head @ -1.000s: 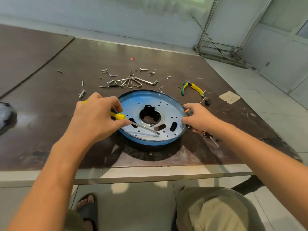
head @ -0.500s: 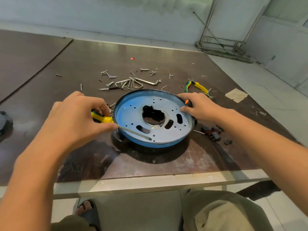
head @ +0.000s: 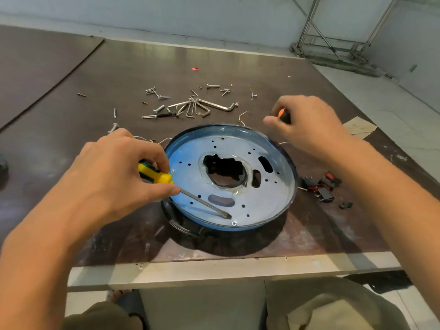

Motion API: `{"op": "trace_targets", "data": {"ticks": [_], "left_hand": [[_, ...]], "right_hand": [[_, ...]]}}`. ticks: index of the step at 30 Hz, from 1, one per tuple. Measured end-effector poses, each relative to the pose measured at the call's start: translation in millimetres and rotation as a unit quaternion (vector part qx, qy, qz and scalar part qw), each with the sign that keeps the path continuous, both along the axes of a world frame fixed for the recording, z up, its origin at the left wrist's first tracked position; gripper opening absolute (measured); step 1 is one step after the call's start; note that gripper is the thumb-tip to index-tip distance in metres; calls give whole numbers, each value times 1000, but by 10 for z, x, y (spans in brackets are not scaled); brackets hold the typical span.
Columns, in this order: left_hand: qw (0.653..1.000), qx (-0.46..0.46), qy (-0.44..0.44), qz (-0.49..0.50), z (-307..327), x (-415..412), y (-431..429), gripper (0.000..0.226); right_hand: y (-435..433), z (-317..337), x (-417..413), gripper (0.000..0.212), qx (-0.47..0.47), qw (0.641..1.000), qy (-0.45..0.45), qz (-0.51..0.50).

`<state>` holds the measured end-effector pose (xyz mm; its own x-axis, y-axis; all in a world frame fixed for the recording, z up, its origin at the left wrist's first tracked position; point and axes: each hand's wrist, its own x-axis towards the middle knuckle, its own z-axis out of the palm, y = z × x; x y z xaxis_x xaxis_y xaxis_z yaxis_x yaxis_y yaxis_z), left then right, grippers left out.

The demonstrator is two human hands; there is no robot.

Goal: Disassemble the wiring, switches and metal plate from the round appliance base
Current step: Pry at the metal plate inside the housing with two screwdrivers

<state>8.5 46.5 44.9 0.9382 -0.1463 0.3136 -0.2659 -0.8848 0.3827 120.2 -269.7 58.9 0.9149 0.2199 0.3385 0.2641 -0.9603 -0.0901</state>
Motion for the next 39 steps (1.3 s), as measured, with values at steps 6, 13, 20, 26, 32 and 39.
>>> {"op": "trace_targets", "data": {"ticks": [6,13,20,26,32,39], "left_hand": [[999,-11,12,-44,33,16,28,36],[998,-12,4,-61,22,-7,18,31],[997,-16,7,-72,14,6,39,29],[997,-24,16,-69,11,9,16,30],[998,-19,13,-66,16,3,11,33],[998,-16,7,-59,6,-5,2,32]], "right_hand": [[164,346,-580,42,607,765,179,114],[642,-155,-974,31,789,534,212,218],[715,-306,-1010,19,774,532,231,251],[687,-327,-1025,21,780,526,205,269],[692,-341,-1029,20,776,528,213,271],[696,-354,-1054,29,753,531,206,331]]}}
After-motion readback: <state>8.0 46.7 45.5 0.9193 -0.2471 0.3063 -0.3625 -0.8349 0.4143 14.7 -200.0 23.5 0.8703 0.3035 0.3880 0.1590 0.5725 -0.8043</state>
